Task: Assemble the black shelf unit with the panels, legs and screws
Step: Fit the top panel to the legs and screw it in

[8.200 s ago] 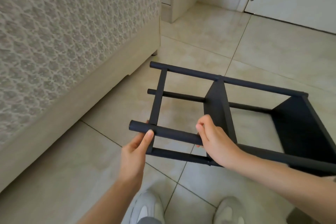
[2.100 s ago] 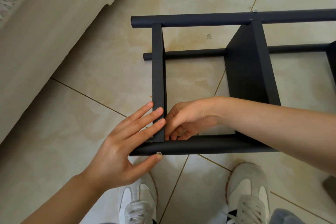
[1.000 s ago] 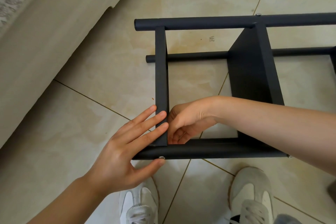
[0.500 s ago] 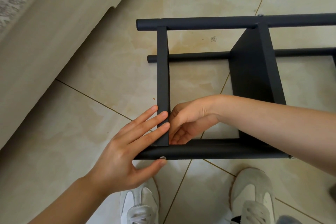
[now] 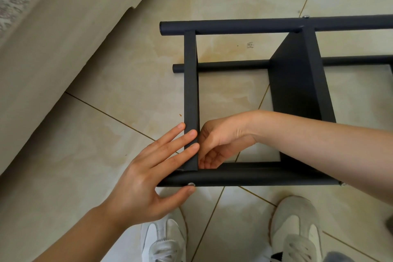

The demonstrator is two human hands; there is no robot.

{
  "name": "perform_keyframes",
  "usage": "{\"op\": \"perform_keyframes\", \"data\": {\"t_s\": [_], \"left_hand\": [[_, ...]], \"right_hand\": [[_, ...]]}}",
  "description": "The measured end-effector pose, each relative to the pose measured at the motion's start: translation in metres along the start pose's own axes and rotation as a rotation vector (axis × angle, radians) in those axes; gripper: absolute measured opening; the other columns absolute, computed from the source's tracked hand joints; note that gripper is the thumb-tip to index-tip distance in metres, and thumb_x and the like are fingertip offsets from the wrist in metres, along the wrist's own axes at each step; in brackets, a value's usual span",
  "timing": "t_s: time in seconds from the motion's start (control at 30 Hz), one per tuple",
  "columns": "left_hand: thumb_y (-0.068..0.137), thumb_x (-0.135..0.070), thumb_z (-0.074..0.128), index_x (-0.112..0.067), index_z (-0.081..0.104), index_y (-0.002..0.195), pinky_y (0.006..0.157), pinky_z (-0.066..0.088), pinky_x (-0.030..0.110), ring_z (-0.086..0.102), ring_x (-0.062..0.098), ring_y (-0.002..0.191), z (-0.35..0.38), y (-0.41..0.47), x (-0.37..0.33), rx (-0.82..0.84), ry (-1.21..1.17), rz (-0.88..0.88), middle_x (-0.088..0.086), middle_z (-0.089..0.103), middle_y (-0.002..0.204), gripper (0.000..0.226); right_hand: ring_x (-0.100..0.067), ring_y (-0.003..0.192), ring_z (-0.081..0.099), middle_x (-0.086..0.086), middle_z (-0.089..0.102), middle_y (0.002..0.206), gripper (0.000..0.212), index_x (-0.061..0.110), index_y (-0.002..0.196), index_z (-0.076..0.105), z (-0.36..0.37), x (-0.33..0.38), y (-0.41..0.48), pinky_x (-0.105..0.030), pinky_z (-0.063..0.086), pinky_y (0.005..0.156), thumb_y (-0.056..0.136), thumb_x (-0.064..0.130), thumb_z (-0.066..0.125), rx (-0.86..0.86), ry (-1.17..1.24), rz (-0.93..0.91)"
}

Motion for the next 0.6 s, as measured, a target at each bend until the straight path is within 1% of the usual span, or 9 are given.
{"op": "perform_keyframes", "data": {"t_s": [0.07, 0.2, 0.37, 0.47, 0.53, 0.6], "left_hand": [[0.091, -0.038, 0.066, -0.01, 0.053, 0.139, 0.119, 0.032, 0.036, 0.034, 0.027, 0.148, -0.0003, 0.0003, -0.0004, -0.003, -0.005, 0.002, 0.002, 0.045, 0.154, 0.057], [0.091, -0.038, 0.066, -0.011, 0.052, 0.139, 0.119, 0.032, 0.036, 0.034, 0.026, 0.148, -0.0006, 0.0006, -0.0012, -0.006, -0.006, 0.002, 0.002, 0.045, 0.154, 0.057], [0.091, -0.038, 0.067, -0.012, 0.052, 0.14, 0.119, 0.031, 0.035, 0.033, 0.026, 0.148, -0.0003, 0.0002, -0.0005, -0.003, 0.0, 0.0, 0.001, 0.044, 0.154, 0.058], [0.09, -0.037, 0.068, -0.01, 0.053, 0.139, 0.119, 0.032, 0.036, 0.034, 0.026, 0.148, -0.0005, 0.0001, -0.0008, -0.006, -0.007, 0.004, 0.002, 0.045, 0.154, 0.057], [0.09, -0.036, 0.068, -0.011, 0.053, 0.139, 0.119, 0.031, 0.035, 0.033, 0.026, 0.148, -0.0004, 0.0006, -0.0008, -0.005, -0.007, 0.005, 0.002, 0.045, 0.154, 0.057], [0.09, -0.037, 0.068, -0.011, 0.053, 0.139, 0.119, 0.031, 0.035, 0.033, 0.026, 0.148, -0.0003, 0.0005, -0.0006, -0.004, -0.006, 0.003, 0.002, 0.045, 0.154, 0.057]], "right_hand": [[-0.02, 0.078, 0.064, -0.015, 0.066, 0.087, 0.011, -0.003, 0.095, 0.067, -0.0004, 0.0011, -0.0014, -0.031, 0.053, 0.087, 0.092, 0.001, 0.057, -0.009, -0.02, 0.009], [-0.021, 0.084, 0.064, -0.018, 0.064, 0.098, 0.012, -0.002, 0.096, 0.066, 0.0027, 0.0023, -0.0016, -0.03, 0.054, 0.088, 0.093, -0.004, 0.054, 0.037, 0.051, -0.02], [-0.021, 0.079, 0.063, -0.016, 0.065, 0.09, 0.012, -0.004, 0.098, 0.066, 0.0019, -0.001, 0.0017, -0.032, 0.052, 0.088, 0.092, -0.001, 0.055, 0.005, 0.008, 0.003], [-0.02, 0.081, 0.062, -0.016, 0.064, 0.094, 0.011, -0.002, 0.097, 0.066, 0.0003, 0.0011, 0.0, -0.031, 0.052, 0.088, 0.093, 0.0, 0.055, 0.007, 0.024, -0.017], [-0.02, 0.084, 0.062, -0.015, 0.064, 0.095, 0.013, 0.0, 0.093, 0.066, 0.0007, 0.0012, -0.0003, -0.031, 0.051, 0.09, 0.093, -0.003, 0.054, 0.023, 0.063, -0.038], [-0.02, 0.085, 0.063, -0.015, 0.064, 0.096, 0.015, 0.0, 0.092, 0.066, 0.0023, -0.0004, 0.0011, -0.03, 0.053, 0.088, 0.093, -0.006, 0.052, 0.036, 0.089, -0.048]]}}
Point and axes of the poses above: each hand's wrist, its own y-axis towards the middle knuckle, its own z-axis out of the palm, x = y × z, the point moved 6 cm from there along y, towards the middle knuckle
